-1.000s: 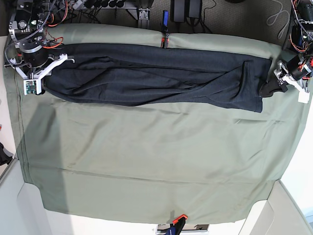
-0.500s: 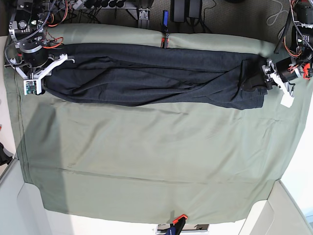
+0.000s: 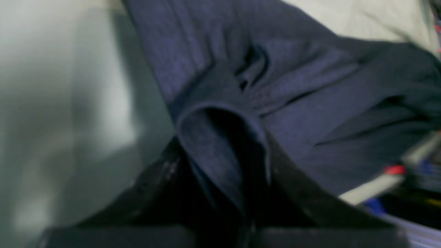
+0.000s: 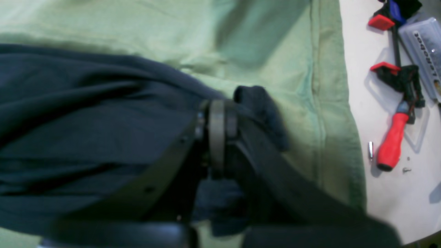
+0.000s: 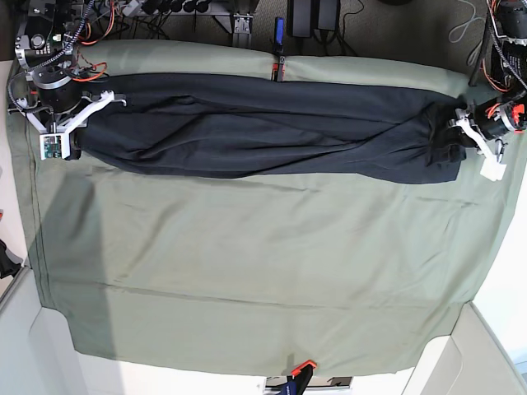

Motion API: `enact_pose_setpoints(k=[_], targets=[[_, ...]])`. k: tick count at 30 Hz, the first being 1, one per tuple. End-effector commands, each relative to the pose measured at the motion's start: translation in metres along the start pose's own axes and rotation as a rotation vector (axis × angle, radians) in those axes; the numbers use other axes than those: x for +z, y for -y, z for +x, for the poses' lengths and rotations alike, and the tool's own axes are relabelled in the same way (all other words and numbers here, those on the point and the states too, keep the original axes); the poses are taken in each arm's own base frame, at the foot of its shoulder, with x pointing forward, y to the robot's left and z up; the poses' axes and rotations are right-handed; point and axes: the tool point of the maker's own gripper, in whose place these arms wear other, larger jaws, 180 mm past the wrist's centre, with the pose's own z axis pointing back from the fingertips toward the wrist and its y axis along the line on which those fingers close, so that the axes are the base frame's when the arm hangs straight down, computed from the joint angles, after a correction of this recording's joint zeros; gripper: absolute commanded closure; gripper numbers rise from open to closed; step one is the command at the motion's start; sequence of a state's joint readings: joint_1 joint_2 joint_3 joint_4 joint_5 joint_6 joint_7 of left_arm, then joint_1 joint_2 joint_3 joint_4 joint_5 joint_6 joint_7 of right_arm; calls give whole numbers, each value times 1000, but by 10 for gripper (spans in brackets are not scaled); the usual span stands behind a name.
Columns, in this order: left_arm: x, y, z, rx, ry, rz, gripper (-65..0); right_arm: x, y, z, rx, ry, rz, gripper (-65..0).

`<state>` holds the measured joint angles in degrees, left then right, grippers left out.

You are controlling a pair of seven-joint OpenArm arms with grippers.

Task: Fold the T-shirt properly
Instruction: 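Fold the strip end with the left gripper toward the right gripper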

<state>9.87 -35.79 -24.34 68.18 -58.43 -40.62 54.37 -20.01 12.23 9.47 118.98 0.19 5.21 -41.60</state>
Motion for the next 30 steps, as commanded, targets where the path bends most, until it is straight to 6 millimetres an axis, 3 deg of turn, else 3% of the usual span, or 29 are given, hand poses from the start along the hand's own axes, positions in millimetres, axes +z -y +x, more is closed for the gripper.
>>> enact_pose_setpoints(k=[1, 5, 11, 16, 19, 23, 26, 30], targets=[[20, -16, 33, -49, 78, 65, 0, 3, 4, 12, 14, 45, -12, 0], [35, -38, 59, -158, 120, 189, 0, 3, 4, 13, 13, 51, -12, 0], [41, -50, 107, -341, 150, 325, 0, 3, 4, 15, 12, 57, -11, 0], [50, -54, 113, -486, 32, 393, 0, 3, 4, 14, 11, 55, -9, 0], [46, -21, 104, -566, -23, 339, 0, 3, 4, 14, 11, 55, -10, 0], [39, 64, 104, -704, 72, 187, 0, 3, 4, 15, 11, 56, -9, 0], [32, 115, 102, -776, 133, 114, 0, 3, 4, 15, 11, 56, -9, 0], [7, 148, 72, -830, 67, 18, 0, 3, 4, 13, 11, 49, -10, 0]])
